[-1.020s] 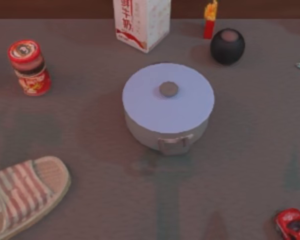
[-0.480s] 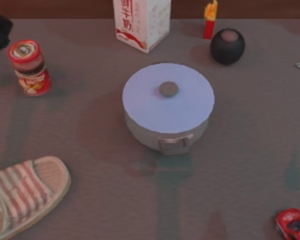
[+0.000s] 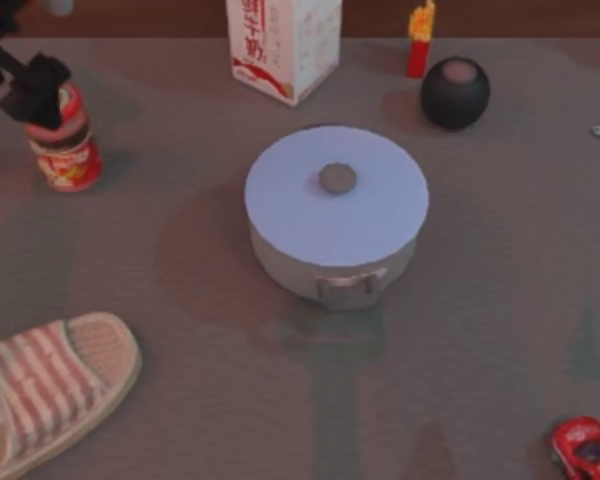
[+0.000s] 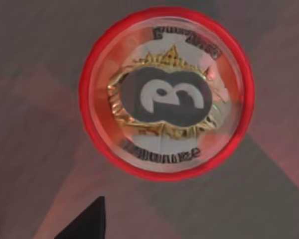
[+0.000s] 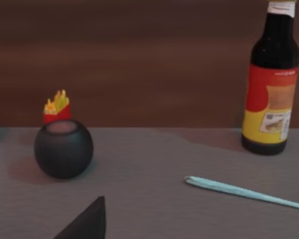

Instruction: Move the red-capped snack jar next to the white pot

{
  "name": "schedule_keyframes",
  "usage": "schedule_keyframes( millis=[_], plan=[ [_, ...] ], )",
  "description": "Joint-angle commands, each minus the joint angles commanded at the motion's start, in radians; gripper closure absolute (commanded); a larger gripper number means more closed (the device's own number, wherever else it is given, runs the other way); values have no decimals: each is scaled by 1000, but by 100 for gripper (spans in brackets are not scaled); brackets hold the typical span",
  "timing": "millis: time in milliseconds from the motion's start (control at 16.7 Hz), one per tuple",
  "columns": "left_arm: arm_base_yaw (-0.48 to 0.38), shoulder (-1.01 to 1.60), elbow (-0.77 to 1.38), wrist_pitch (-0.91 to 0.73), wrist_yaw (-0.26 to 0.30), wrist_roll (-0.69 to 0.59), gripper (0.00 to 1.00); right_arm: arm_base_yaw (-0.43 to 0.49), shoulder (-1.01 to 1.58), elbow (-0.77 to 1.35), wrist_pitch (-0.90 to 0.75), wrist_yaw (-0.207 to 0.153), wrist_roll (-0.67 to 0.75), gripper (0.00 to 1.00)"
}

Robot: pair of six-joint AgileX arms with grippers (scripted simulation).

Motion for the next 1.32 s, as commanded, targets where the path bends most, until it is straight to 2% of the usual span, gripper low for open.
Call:
schedule_keyframes(
  millis=[300, 540, 960, 1320],
  plan=[
    [11, 247, 310, -123, 7, 99, 0, 0, 0, 0, 0, 0, 0, 0],
    [16, 318, 417, -153, 8, 133, 0, 0, 0, 0, 0, 0, 0, 0],
    [11, 314, 398, -135, 8, 128, 0, 0, 0, 0, 0, 0, 0, 0],
    [1, 298, 199, 47, 6, 118, 0, 0, 0, 0, 0, 0, 0, 0]
  ],
)
